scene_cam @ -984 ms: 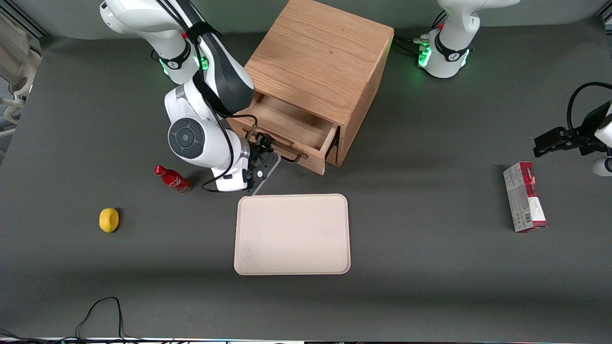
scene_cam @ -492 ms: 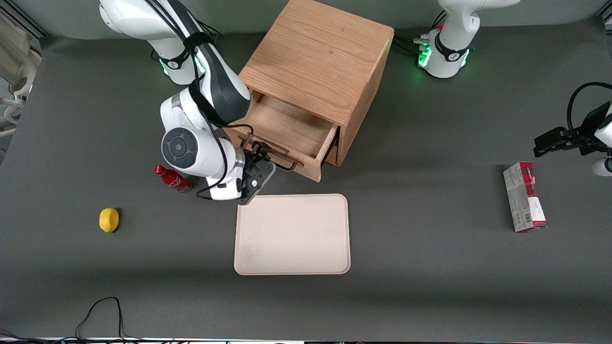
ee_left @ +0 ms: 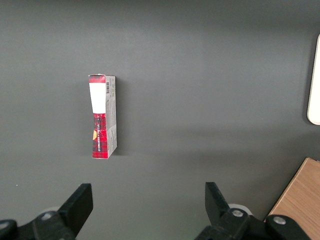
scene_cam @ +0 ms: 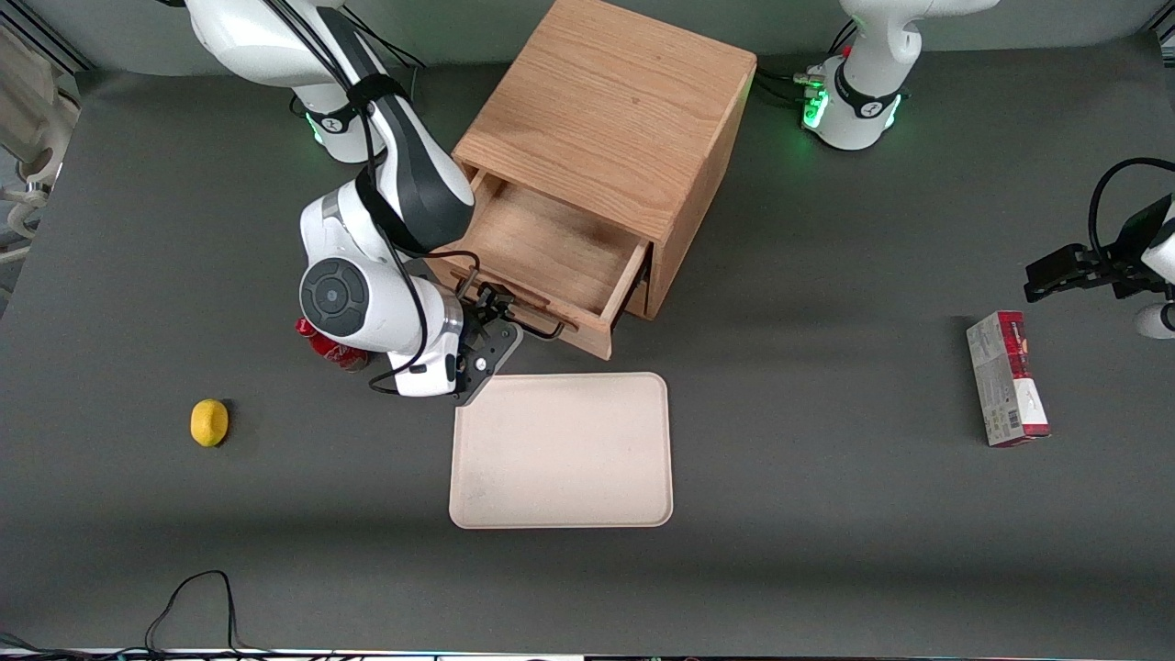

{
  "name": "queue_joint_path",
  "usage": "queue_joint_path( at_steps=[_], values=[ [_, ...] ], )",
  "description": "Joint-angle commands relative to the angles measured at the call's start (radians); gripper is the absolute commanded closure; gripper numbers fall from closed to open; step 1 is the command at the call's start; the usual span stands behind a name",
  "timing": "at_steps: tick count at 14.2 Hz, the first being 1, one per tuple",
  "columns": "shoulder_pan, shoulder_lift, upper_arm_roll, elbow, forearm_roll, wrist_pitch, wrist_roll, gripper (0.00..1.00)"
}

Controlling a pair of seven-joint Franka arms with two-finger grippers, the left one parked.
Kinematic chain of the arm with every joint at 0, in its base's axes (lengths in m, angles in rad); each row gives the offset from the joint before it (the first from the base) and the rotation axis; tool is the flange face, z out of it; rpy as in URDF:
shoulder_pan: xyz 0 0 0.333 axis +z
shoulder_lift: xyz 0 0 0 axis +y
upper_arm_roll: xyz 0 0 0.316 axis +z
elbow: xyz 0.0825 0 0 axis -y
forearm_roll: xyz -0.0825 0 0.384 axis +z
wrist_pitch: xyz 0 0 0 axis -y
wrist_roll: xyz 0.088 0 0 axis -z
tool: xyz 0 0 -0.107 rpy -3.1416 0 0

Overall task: Open upper drawer
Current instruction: 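Pull the handle outward from the cabinet with the right gripper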

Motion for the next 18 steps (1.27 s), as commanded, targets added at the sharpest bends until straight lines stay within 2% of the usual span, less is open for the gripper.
queue_joint_path(
  at_steps=[1,18],
  values=[
    [-0.014,0.028,0.005,0.052,0.024,-0.004,-0.023,0.00],
    [-0.063,0.070,0.011,0.126,0.044,-0.006,-0.070,0.00]
  ],
)
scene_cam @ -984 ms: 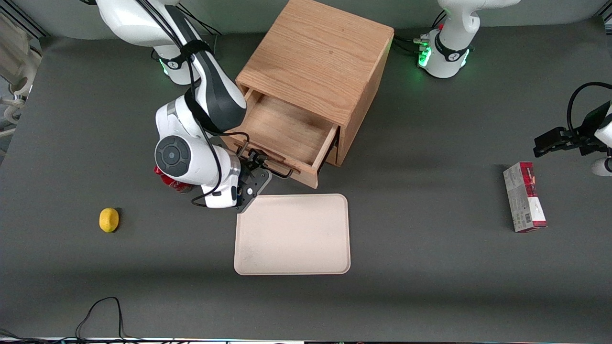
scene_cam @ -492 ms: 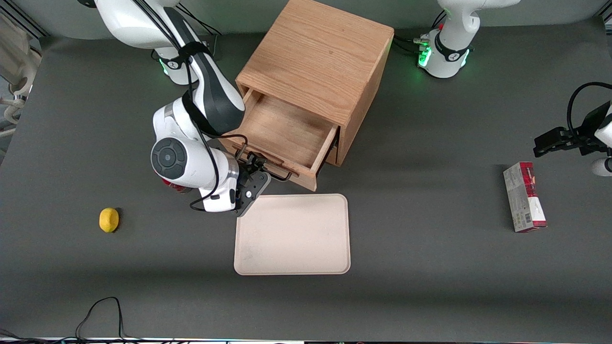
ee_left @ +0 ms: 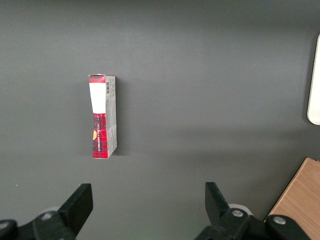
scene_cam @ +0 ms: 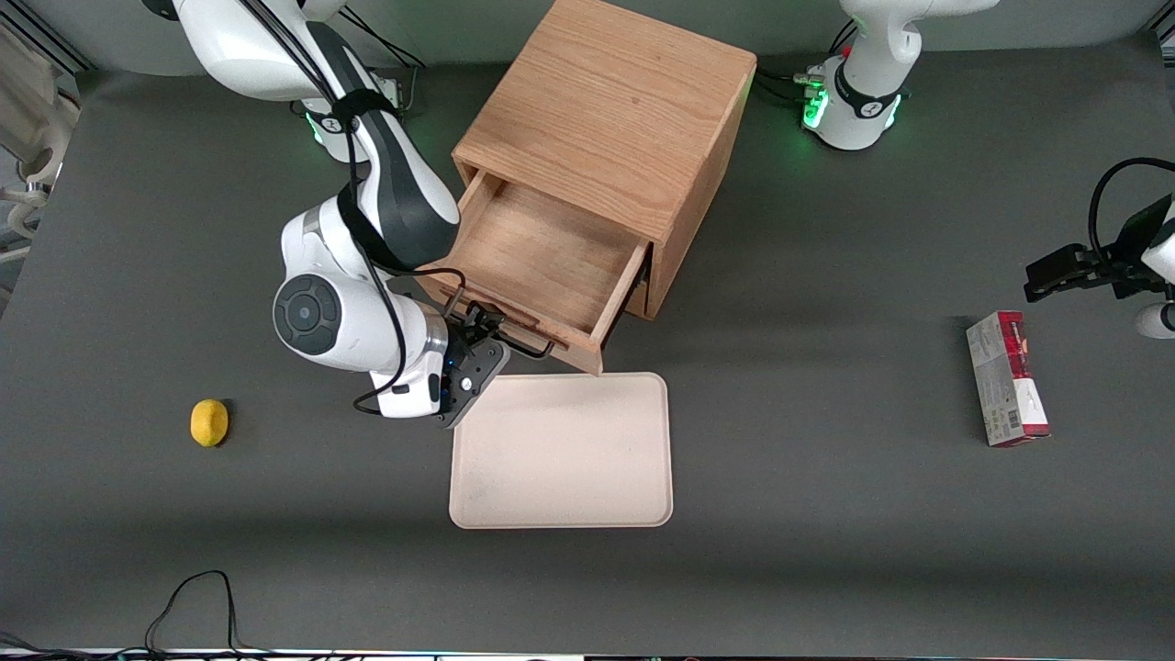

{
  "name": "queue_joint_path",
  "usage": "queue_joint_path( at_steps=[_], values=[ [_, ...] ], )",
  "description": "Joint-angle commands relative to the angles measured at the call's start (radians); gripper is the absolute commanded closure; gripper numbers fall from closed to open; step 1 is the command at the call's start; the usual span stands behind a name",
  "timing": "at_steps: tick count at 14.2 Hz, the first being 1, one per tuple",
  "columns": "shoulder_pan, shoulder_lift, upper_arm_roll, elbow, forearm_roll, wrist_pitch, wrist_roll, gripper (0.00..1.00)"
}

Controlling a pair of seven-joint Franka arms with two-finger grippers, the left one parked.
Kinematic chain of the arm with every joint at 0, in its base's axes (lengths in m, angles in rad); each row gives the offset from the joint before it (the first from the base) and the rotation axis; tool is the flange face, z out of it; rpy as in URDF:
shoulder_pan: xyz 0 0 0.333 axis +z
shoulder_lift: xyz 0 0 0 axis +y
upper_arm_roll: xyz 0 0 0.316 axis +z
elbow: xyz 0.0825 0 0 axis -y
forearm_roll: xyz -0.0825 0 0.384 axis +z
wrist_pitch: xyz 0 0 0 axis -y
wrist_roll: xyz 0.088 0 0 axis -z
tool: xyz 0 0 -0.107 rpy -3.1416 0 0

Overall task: Open upper drawer
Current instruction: 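Pull the handle outward from the cabinet with the right gripper, then pull the drawer further out and open the right gripper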

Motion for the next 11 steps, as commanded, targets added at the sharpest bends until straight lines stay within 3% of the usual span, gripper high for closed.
queue_joint_path(
  at_steps=[1,11],
  values=[
    [-0.020,0.027,0.010,0.046,0.029,-0.006,-0.026,0.00],
    [-0.049,0.057,0.010,0.086,0.030,-0.006,-0.026,0.01]
  ],
)
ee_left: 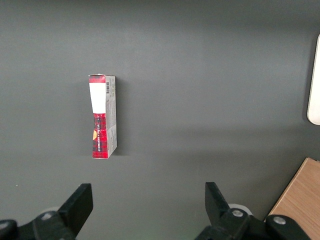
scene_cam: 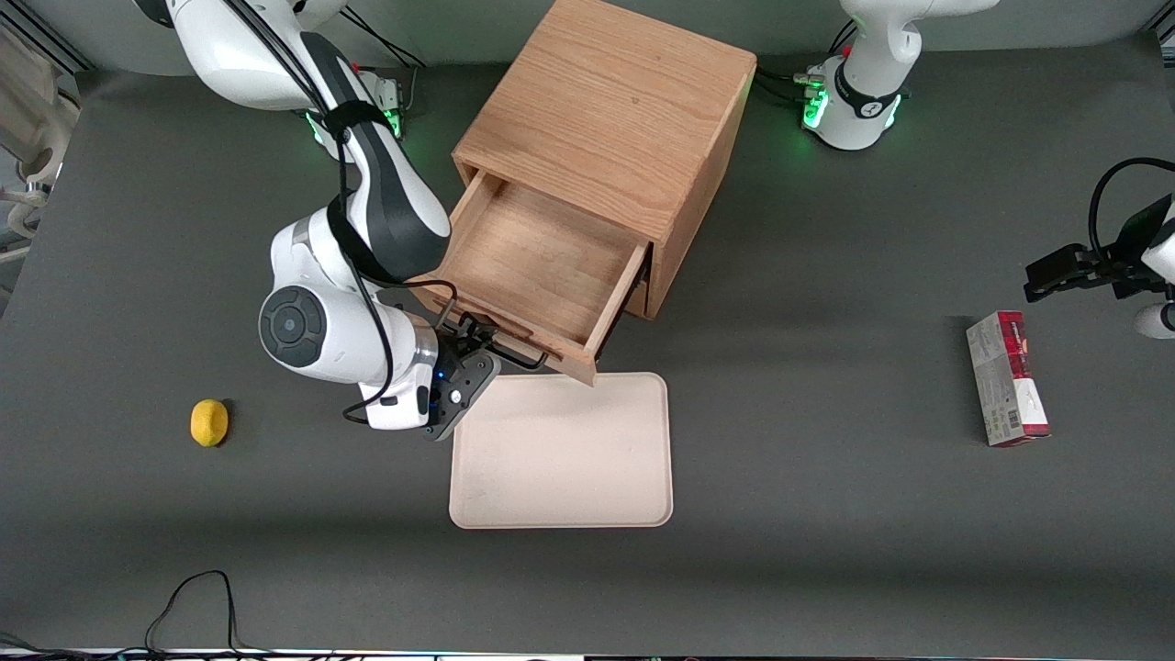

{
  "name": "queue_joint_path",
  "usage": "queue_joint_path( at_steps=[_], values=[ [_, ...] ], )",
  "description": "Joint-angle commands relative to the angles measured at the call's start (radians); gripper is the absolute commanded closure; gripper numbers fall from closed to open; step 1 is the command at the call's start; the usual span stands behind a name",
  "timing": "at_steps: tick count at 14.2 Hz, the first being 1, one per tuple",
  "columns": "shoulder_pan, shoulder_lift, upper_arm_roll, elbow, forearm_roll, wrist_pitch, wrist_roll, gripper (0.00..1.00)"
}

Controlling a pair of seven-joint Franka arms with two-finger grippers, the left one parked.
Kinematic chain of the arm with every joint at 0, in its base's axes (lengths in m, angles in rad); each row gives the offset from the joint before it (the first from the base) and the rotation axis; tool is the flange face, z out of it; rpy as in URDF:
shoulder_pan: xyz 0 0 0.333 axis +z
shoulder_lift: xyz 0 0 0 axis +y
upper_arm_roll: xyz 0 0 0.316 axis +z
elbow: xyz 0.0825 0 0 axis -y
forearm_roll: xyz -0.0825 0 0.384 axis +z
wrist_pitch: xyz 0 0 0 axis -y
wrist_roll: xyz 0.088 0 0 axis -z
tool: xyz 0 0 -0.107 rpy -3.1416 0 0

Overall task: Open upper drawer
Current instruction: 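Pull the drawer further out and open the right gripper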

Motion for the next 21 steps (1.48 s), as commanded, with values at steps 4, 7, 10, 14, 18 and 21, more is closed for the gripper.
queue_joint_path(
  at_steps=[4,7,10,14,18,21],
  values=[
    [-0.042,0.040,0.009,0.057,0.041,-0.004,-0.026,0.01],
    [-0.048,0.051,0.009,0.072,0.043,-0.004,-0.026,0.01],
    [-0.053,0.062,0.010,0.081,0.043,-0.004,-0.026,0.01],
    [-0.056,0.068,0.009,0.091,0.043,-0.004,-0.026,0.01],
    [-0.068,0.076,0.009,0.092,0.064,-0.004,-0.026,0.01],
    [-0.069,0.083,0.009,0.091,0.064,-0.004,-0.024,0.01]
  ],
)
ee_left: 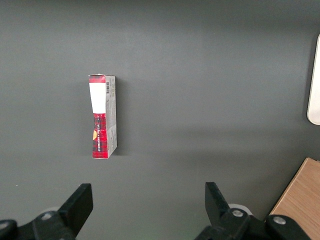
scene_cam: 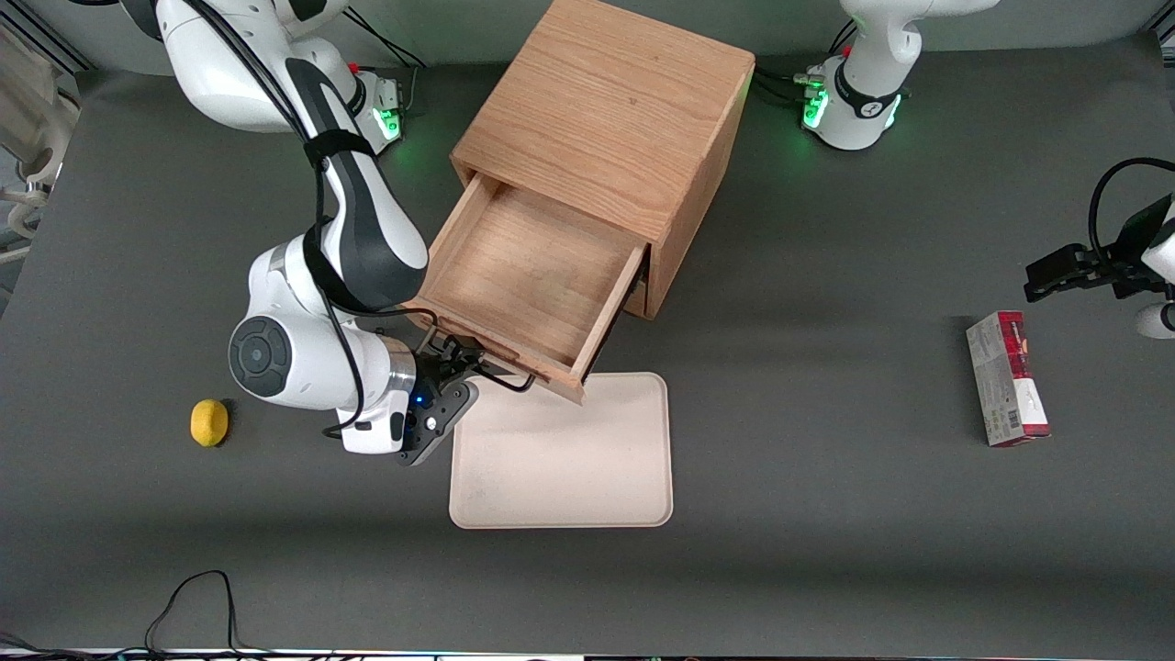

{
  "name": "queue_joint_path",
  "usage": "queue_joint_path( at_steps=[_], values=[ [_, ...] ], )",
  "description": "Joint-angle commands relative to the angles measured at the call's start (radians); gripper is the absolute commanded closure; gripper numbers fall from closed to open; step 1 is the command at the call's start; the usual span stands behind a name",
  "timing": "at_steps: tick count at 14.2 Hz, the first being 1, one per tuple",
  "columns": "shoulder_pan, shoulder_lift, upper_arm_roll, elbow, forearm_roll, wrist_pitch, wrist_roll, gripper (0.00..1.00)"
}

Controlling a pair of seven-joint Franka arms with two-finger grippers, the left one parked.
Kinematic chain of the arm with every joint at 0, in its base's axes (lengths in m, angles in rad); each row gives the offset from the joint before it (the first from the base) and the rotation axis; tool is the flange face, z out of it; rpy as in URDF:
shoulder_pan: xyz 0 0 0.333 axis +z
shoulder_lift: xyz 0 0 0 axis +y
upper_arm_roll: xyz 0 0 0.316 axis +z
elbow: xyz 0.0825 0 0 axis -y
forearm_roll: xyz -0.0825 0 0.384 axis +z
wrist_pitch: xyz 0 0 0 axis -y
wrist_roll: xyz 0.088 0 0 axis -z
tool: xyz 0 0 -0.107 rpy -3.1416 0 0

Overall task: Open upper drawer
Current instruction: 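Pull the drawer further out and open the right gripper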

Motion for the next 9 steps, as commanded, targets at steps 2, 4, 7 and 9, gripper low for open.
queue_joint_path(
  at_steps=[2,4,7,9],
  values=[
    [-0.019,0.035,0.007,0.042,0.025,-0.004,-0.022,0.01],
    [-0.019,0.034,0.009,0.042,0.025,-0.005,-0.019,0.00],
    [-0.019,0.029,0.009,0.045,0.025,-0.010,-0.014,0.00],
    [-0.019,0.028,0.009,0.051,0.027,-0.013,-0.012,0.00]
  ],
)
